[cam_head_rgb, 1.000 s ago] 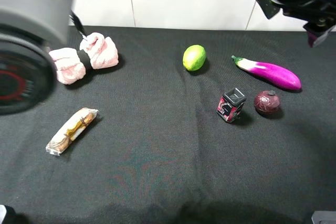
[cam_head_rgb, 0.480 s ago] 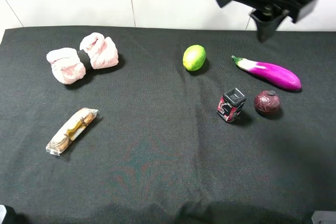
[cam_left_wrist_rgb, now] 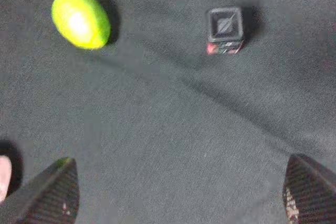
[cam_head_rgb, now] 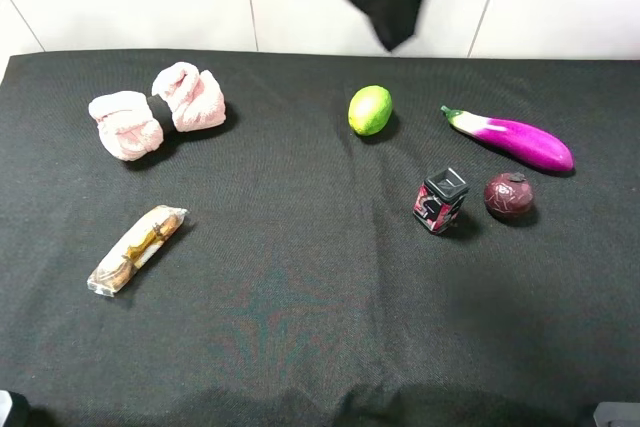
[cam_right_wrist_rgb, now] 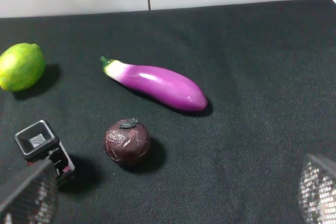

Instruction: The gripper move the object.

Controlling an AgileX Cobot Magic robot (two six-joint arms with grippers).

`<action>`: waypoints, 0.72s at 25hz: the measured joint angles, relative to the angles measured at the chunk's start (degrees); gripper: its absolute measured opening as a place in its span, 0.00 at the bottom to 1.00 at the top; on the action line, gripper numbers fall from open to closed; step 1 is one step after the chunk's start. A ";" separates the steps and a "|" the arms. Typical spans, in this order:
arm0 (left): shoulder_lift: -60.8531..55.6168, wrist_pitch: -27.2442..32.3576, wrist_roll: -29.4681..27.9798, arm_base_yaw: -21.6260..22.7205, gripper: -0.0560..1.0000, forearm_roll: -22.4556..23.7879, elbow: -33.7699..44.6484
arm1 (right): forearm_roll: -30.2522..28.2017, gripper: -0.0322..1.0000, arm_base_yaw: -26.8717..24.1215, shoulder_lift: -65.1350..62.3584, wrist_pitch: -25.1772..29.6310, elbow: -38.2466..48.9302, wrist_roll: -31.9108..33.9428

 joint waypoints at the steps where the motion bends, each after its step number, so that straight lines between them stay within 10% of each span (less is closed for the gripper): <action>1: -1.69 0.00 0.00 0.56 0.78 0.00 1.57 | 0.00 0.70 0.00 0.00 0.00 0.00 0.00; 18: -32.32 0.00 0.00 12.93 0.80 0.33 29.35 | 0.00 0.70 0.00 0.00 0.05 0.00 0.00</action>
